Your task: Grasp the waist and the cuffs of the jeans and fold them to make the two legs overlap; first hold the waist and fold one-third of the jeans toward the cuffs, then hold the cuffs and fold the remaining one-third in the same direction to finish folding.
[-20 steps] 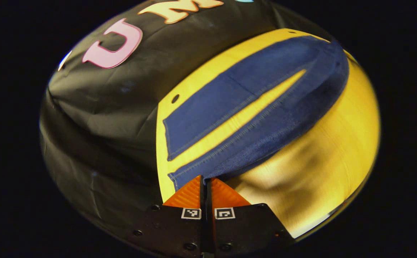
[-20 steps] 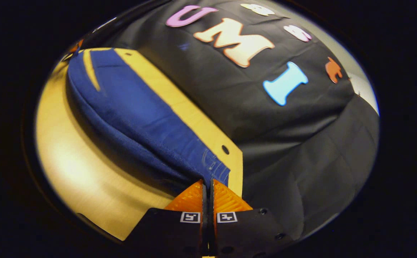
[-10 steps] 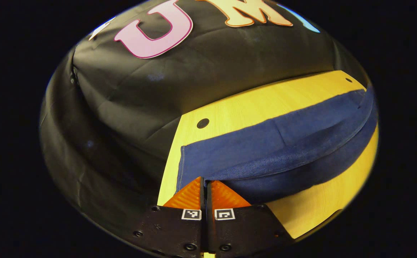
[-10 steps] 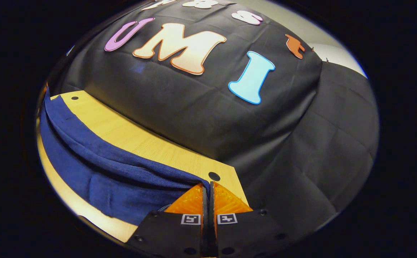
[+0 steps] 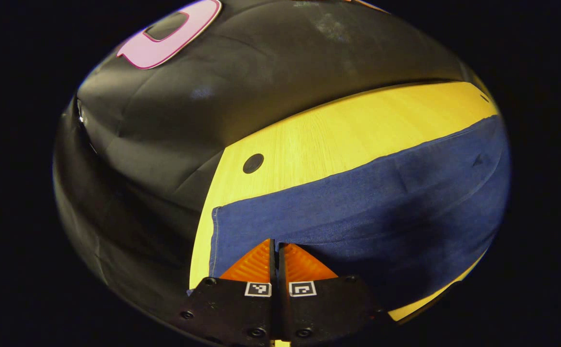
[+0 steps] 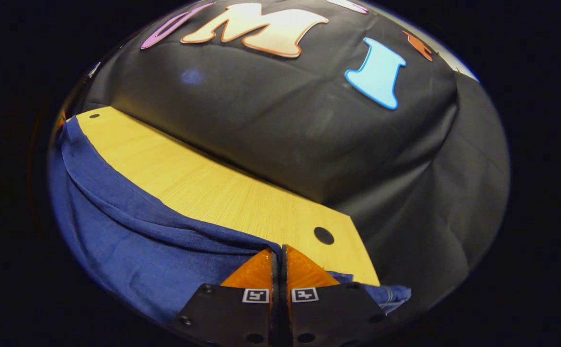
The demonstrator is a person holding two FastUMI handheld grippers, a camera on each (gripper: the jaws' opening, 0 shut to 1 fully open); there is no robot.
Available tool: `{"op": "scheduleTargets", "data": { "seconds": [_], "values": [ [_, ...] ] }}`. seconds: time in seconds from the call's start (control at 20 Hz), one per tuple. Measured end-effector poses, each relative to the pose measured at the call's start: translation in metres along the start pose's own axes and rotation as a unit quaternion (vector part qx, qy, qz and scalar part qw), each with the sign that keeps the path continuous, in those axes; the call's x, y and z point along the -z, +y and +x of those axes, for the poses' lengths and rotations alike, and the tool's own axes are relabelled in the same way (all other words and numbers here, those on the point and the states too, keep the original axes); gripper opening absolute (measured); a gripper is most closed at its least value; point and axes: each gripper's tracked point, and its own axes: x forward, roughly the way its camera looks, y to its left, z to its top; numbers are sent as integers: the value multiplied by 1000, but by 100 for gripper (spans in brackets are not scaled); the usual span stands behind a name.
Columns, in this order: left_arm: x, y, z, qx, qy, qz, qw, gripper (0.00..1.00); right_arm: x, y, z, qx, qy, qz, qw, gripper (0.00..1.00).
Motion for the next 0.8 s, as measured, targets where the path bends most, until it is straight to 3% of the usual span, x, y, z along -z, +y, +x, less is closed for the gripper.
{"op": "scheduleTargets", "data": {
  "seconds": [0.1, 0.25, 0.3, 0.4, 0.8],
  "values": [
    [-4, 0, -10, -15, -15, -17, 1000, 0, 2, -3, 0, -1, 6, 14, 1000, 7],
    [-22, 2, -37, -17, -54, -54, 997, 0, -11, -18, -4, -7, -1, 76, 997, 76],
    [-29, 2, -49, -10, -70, -66, 995, 31, -18, -26, -19, -5, -5, 98, 995, 99],
    [-41, 7, -66, -12, -94, -91, 991, 94, -27, -52, -40, 17, -11, 123, 992, 98],
    [-79, 23, -149, 31, -198, -170, 965, 95, 45, -125, -83, 87, 45, 192, 976, 100]
  ]
}}
